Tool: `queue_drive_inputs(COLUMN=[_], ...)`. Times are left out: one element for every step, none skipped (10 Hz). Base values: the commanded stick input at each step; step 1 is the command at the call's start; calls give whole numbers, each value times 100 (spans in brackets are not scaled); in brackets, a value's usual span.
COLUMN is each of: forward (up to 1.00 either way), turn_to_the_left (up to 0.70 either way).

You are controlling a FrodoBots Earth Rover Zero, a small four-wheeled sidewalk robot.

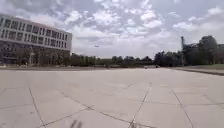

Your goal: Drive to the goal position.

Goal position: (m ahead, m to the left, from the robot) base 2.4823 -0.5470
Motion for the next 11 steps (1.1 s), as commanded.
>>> queue_drive_inputs(forward=[95, 95, 94, 93, 92, 92, 92, 92, 92, 91, 91], turn_to_the_left=[4, 4, 4, 4, 4, 4, 4, 4, 4, 4, 4])
